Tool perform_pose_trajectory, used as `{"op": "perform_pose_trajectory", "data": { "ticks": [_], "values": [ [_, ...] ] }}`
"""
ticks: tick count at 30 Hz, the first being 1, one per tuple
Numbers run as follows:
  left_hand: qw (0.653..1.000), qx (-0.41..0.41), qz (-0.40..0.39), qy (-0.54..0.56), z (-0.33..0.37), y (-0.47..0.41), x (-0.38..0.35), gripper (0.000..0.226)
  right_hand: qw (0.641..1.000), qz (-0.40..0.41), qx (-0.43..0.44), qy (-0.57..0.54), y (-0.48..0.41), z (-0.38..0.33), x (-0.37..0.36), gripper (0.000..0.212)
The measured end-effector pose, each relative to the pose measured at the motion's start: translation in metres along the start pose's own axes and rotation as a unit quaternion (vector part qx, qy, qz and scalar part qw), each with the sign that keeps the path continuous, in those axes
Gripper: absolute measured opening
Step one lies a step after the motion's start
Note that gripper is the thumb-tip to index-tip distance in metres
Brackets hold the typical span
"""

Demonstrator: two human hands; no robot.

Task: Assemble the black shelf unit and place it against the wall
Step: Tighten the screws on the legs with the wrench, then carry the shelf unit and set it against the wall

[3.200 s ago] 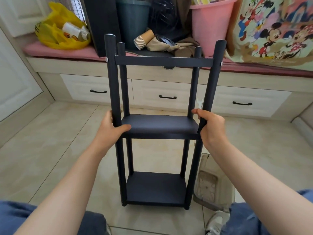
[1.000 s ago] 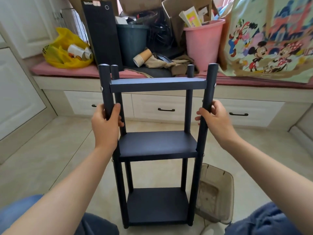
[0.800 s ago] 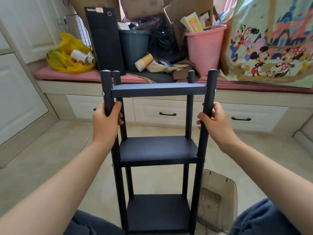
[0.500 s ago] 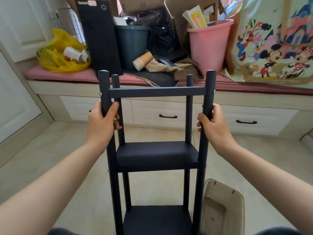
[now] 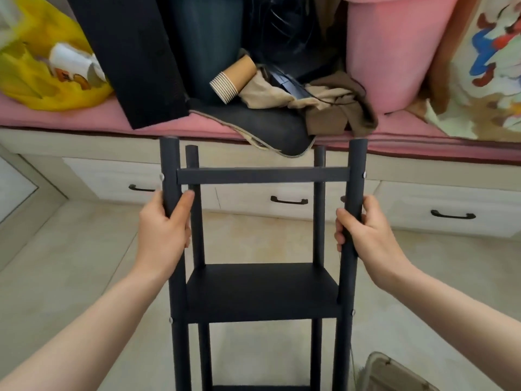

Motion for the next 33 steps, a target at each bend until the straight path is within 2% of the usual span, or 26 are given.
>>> {"op": "perform_pose_trajectory", "data": {
  "ticks": [2,6,9,16,24,29,31,33],
  "values": [
    [1.0,0.004,-0.006,-0.017,0.013,-0.008,0.005,0.018,1.0,0.003,-0.017,-0.003,-0.003,-0.01,-0.003,0.007],
    [0.999,0.014,-0.016,-0.041,0.059,-0.022,0.027,0.03,1.0,0.007,-0.029,-0.008,-0.002,-0.054,-0.013,0.013],
    [0.998,0.022,-0.017,-0.055,0.098,-0.031,0.051,0.026,0.999,0.012,-0.032,-0.012,0.005,-0.102,-0.02,0.016],
    [0.998,0.053,-0.014,-0.044,0.214,-0.036,0.119,0.011,1.0,0.005,-0.024,0.0,0.038,-0.245,-0.026,0.012],
    [0.993,0.095,-0.04,-0.065,0.367,-0.007,0.204,0.023,0.999,0.016,-0.037,-0.008,0.105,-0.41,-0.022,0.018],
    [0.988,0.116,-0.074,-0.064,0.429,0.021,0.244,0.017,0.996,0.011,-0.086,-0.032,0.16,-0.474,-0.013,0.022],
    [0.986,0.132,-0.086,-0.051,0.442,0.03,0.259,0.011,0.994,0.025,-0.095,-0.044,0.183,-0.488,-0.015,0.021],
    [0.985,0.141,-0.099,-0.03,0.453,0.037,0.269,0.015,0.993,0.054,-0.091,-0.053,0.203,-0.496,-0.017,0.02]
  ]
}}
Point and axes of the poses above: each hand's wrist, its own y-axis away from the middle knuckle, its own x-axis out of the back of the hand, z = x × y, the point moved 4 cm from there along -y, towards the middle knuckle, and after that the axes turned 12 degrees about -y, right-handed, at the moved point
